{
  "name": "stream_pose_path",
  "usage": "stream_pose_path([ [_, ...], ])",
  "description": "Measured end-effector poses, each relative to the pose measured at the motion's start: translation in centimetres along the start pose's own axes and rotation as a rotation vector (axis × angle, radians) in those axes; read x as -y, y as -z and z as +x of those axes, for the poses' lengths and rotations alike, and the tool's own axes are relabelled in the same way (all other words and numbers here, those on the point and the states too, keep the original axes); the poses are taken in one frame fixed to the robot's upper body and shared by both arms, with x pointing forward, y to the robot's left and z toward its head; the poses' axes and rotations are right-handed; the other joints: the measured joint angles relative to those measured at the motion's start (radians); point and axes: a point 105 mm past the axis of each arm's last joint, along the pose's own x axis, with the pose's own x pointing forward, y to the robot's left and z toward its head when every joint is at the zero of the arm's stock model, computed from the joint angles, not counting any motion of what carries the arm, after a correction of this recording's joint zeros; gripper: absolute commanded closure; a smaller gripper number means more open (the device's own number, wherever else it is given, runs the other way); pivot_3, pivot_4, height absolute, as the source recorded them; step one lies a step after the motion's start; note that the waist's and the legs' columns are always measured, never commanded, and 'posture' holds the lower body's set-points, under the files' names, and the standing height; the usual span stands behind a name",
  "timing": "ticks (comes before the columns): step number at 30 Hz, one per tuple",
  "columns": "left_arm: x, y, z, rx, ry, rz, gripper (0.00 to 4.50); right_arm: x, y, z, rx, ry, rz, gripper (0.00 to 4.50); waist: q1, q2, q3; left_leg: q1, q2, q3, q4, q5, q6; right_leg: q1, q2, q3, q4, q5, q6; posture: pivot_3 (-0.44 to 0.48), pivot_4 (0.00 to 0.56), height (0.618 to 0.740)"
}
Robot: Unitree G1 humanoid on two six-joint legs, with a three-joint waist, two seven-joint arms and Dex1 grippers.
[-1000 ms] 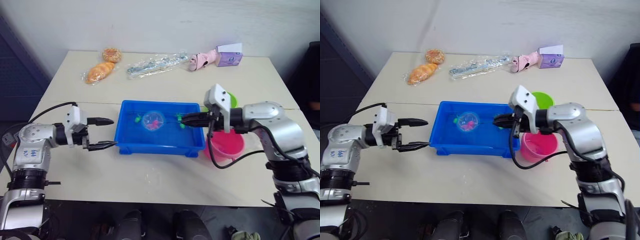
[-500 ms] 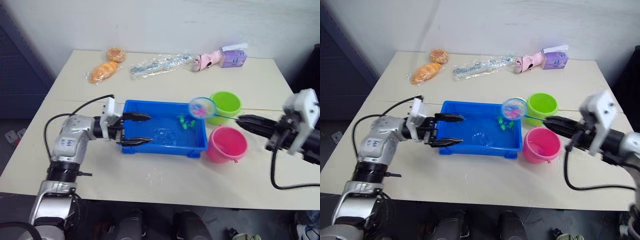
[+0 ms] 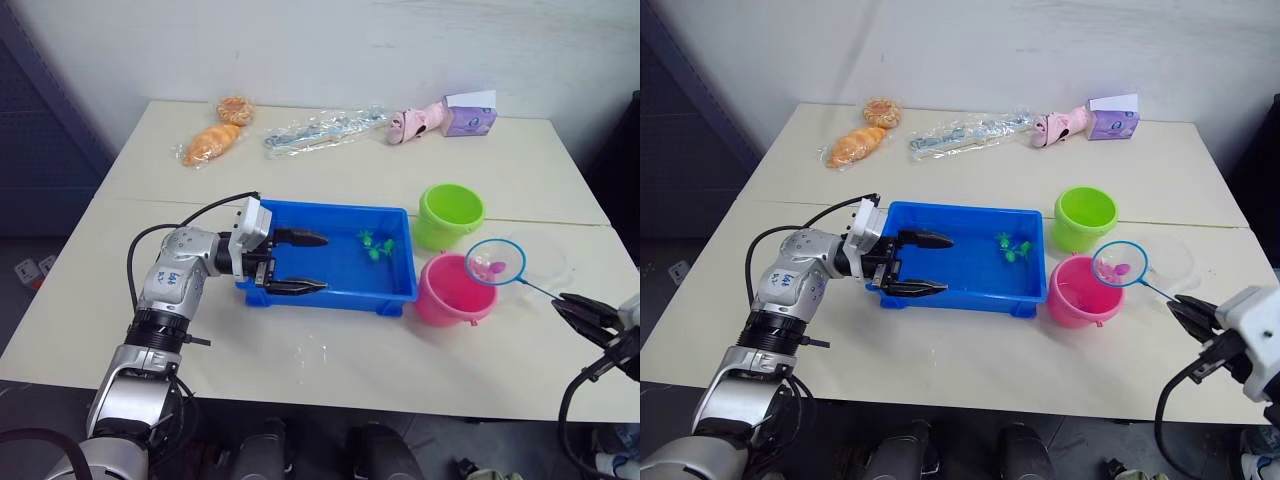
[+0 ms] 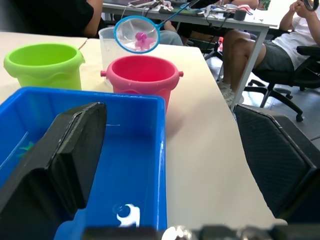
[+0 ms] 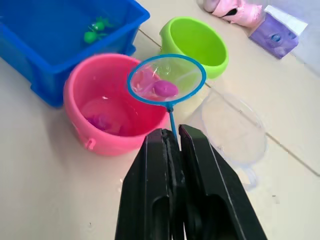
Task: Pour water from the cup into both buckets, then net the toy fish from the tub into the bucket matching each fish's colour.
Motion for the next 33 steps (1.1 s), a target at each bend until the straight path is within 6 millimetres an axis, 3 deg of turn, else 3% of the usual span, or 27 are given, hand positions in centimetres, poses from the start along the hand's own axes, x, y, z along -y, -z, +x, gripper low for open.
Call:
stream_pose_path([
  [19,-0.3,0.8,-0.1,0.012,-0.018,0.035,0.14,-1.4,2.2,0.5,0.052,0.066,-0.893,4.50,0.001,0.000,0.000,0.001,0.000,0.000,0.000,0.001,-0.002,0.000,0.001,0.000,0.000,0.000,0.000,0.000,0.150,0.740],
  [25,-0.8,1.1,0.2,0.023,-0.027,0.037,0.14,-1.4,1.8,1.0,0.067,0.079,-1.074,4.50,0.002,0.000,0.000,0.001,0.000,0.000,0.001,0.001,-0.002,0.000,0.001,0.000,0.000,0.000,0.000,0.000,0.150,0.740],
  [33,-1.0,1.2,0.8,0.037,-0.014,0.056,0.14,-1.7,1.7,1.8,0.115,0.023,-1.167,4.50,0.001,0.000,0.000,0.001,0.000,0.000,0.001,0.002,-0.003,0.000,0.001,0.000,0.001,0.000,0.000,0.000,0.150,0.740],
])
